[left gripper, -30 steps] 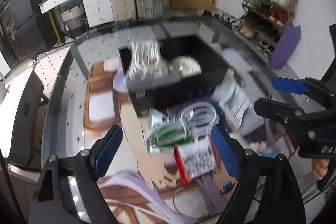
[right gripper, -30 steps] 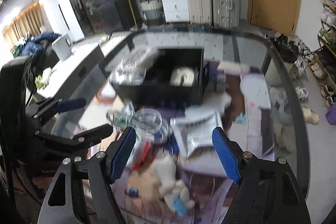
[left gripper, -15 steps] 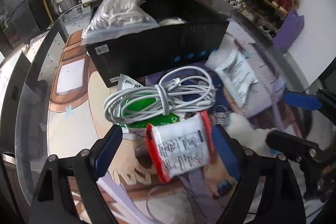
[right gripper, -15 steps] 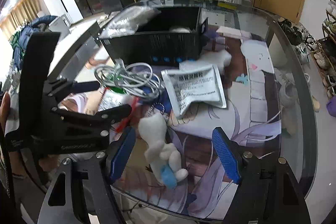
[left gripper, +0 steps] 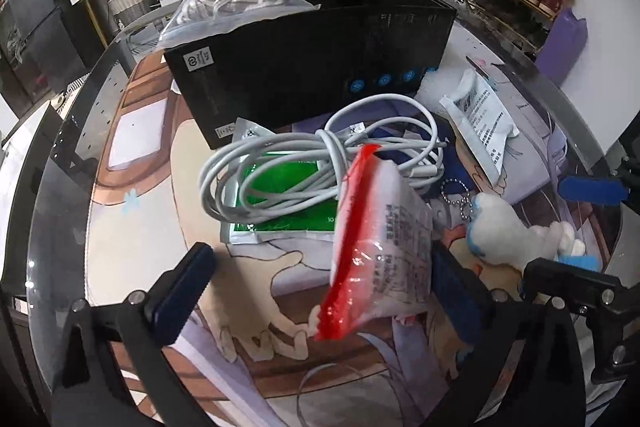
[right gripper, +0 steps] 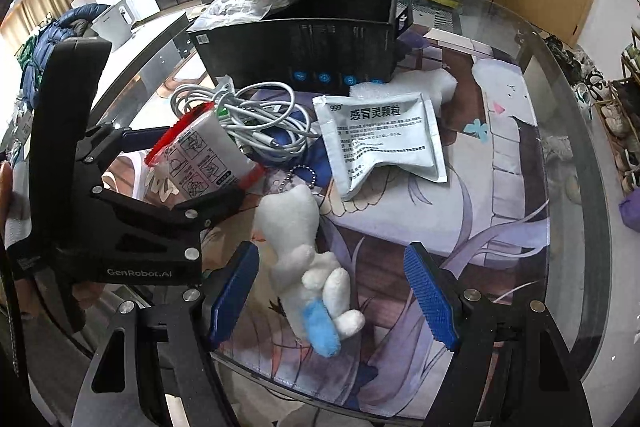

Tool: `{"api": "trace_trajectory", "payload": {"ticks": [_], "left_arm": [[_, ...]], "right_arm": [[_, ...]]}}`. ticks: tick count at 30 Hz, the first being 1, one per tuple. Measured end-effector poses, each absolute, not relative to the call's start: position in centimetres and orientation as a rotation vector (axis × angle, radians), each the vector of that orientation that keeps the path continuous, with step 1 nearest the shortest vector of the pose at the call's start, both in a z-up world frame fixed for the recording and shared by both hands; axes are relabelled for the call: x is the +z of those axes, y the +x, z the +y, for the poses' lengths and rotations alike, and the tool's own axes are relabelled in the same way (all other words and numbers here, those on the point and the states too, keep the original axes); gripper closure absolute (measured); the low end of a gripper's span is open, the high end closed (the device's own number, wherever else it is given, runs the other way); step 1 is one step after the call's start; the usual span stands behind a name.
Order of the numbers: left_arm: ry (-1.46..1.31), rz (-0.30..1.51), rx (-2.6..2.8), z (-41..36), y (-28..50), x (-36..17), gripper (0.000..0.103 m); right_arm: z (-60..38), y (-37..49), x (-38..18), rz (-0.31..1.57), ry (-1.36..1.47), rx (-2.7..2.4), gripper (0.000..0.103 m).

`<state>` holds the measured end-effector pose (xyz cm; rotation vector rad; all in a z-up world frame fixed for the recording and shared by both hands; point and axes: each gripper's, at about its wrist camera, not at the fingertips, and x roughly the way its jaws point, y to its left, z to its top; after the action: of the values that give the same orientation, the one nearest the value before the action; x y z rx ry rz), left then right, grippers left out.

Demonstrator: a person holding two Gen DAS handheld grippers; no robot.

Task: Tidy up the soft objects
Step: 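Grasp the red-edged medicine packet with the left tool while the right tool grasps the white plush toy, then carry the packet and plush toy into the black box with both tools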

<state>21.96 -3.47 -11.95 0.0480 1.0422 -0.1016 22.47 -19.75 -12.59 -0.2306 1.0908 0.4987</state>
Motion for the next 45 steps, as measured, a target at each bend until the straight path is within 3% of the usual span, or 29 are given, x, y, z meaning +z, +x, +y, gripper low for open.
{"api": "trace_trajectory", "payload": {"ticks": [3,9,16,19,21,23,26,30,45], "left_arm": [[0.091,1.072,-0.102,-3.5,21.7,-11.5,0.000],[0.224,0.945,-0.122,-4.7,19.7,-9.0,0.000],[0.189,1.021,-0.132,-3.6,21.5,-10.6,0.001],[0.153,1.042,-0.119,-2.6,21.8,-10.9,0.009],[0.109,1.066,-0.158,-2.2,21.9,-11.0,0.025],[0.102,1.070,-0.161,-2.0,21.6,-10.9,0.035],[0.104,1.067,-0.169,-1.7,21.3,-10.3,0.048],[0.077,1.075,-0.184,-1.2,20.7,-9.8,0.052],[0.061,0.993,-0.195,-0.4,17.6,-6.6,0.054]], "right_arm": [[-19.6,22.4,-12.5,1.086,-0.235,0.503,0.026],[-19.4,22.4,-12.1,1.076,-0.228,0.510,0.026],[-19.4,22.2,-12.2,1.084,-0.240,0.513,0.026],[-19.4,22.3,-12.1,1.083,-0.238,0.520,0.026],[-19.2,22.1,-12.1,1.081,-0.247,0.528,0.026],[-18.9,22.0,-12.2,1.081,-0.263,0.540,0.030],[-18.4,21.6,-12.7,1.095,-0.300,0.547,0.045],[-18.0,21.5,-13.4,1.122,-0.326,0.549,0.068],[-17.4,19.6,-10.6,1.046,-0.270,0.600,0.070]]}}
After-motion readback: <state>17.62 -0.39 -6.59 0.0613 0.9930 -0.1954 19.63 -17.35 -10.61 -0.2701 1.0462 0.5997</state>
